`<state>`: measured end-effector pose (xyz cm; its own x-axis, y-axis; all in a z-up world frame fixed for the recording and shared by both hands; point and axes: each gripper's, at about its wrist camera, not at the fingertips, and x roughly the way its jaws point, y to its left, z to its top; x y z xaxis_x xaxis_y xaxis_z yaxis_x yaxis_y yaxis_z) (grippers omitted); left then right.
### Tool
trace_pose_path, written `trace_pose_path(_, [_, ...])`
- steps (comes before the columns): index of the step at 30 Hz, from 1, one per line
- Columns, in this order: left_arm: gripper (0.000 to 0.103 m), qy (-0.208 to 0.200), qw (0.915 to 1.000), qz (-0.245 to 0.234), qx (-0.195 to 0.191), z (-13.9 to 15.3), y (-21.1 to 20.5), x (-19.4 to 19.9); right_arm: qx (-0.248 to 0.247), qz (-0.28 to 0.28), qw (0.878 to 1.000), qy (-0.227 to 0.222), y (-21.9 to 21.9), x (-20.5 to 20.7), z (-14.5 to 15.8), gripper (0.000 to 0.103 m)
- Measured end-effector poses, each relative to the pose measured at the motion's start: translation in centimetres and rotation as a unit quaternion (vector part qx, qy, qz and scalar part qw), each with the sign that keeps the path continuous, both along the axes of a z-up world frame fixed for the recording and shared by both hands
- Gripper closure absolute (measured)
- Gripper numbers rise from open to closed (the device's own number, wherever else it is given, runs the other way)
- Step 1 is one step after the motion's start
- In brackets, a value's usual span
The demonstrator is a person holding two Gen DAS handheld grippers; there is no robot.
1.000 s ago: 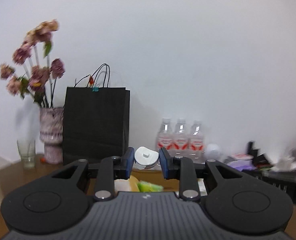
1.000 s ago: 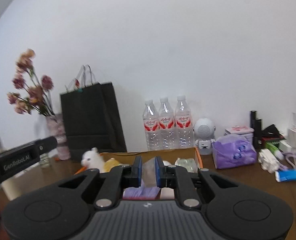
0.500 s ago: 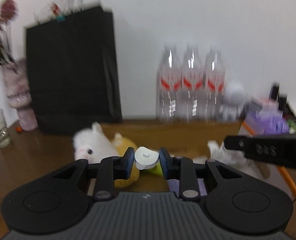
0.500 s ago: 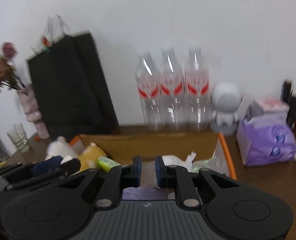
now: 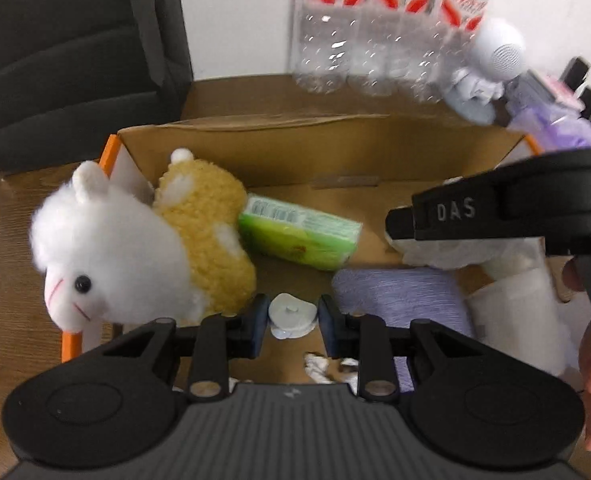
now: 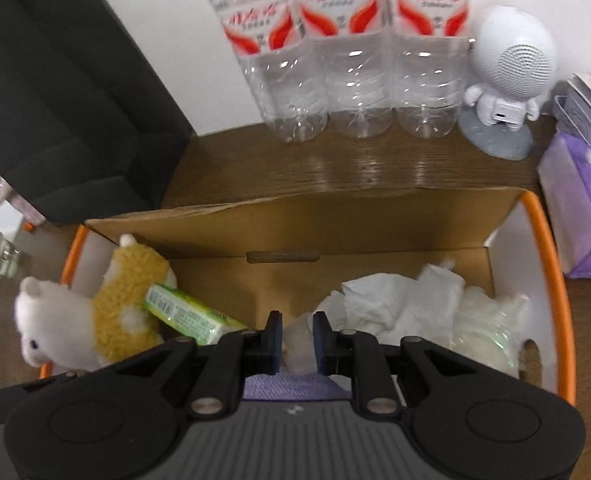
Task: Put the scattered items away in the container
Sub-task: 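Open both tools to drop the pieces into the box, then withdraw both tools from the box toward the red rose and hair tie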
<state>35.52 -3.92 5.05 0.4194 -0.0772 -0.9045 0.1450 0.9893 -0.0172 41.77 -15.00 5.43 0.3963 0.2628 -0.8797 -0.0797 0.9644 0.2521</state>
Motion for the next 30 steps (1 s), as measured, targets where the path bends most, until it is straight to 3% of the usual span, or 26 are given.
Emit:
trace_pose_path(2, [0.069, 0.019, 0.9998, 0.005, -0.009, -0.2, 0.2, 0.4, -0.009, 0.005, 1.0, 0.014, 0.9, 0.5, -0.4, 0.086])
trace_pose_path(4, [0.055, 0.033, 0.9993, 0.009, -0.015, 0.1, 0.4, 0.5, -0.018, 0.008, 1.0, 0.024, 1.4, 0.6, -0.5, 0.069])
trace_pose_path(5, [0.052, 0.034, 0.9992, 0.007, -0.019, 0.4, 0.4, 0.4, -0.021, 0.008, 0.999, 0.026, 1.5, 0.5, -0.3, 0.067])
trace_pose_path(7, [0.031, 0.027, 0.999, -0.004, -0.037, 1.4, 0.6, -0.1, -0.014, 0.002, 0.999, 0.029, 1.4, 0.2, 0.3, 0.054])
trace_pose_path(8, [0.026, 0.022, 0.9988, -0.01, -0.044, 2.1, 0.8, -0.4, -0.008, -0.003, 0.999, 0.034, 1.1, 0.0, 0.9, 0.05])
trace_pose_path(11, [0.012, 0.003, 0.9997, -0.007, -0.025, 4.4, 1.3, -1.4, -0.009, -0.007, 0.999, 0.031, 0.0, -0.9, 3.6, 0.038])
trace_pose_path(13, [0.005, -0.004, 0.9999, 0.008, -0.012, 6.1, 1.8, -2.0, -0.027, -0.015, 0.999, 0.027, -0.8, -1.6, 5.4, 0.024])
trace_pose_path(15, [0.003, -0.011, 0.9997, 0.023, -0.007, 8.0, 2.4, -2.7, -0.04, -0.02, 0.998, 0.033, -1.6, -2.6, 6.8, 0.019])
trace_pose_path(18, [0.0, -0.024, 0.9988, 0.041, -0.005, 11.0, 2.8, -4.0, -0.046, -0.025, 0.998, 0.035, -2.7, -4.6, 9.0, 0.019])
trace_pose_path(30, [0.0, -0.07, 0.9969, 0.034, -0.007, 22.6, 1.4, -10.2, -0.033, -0.023, 0.999, -0.002, -3.8, -12.3, 19.4, 0.014])
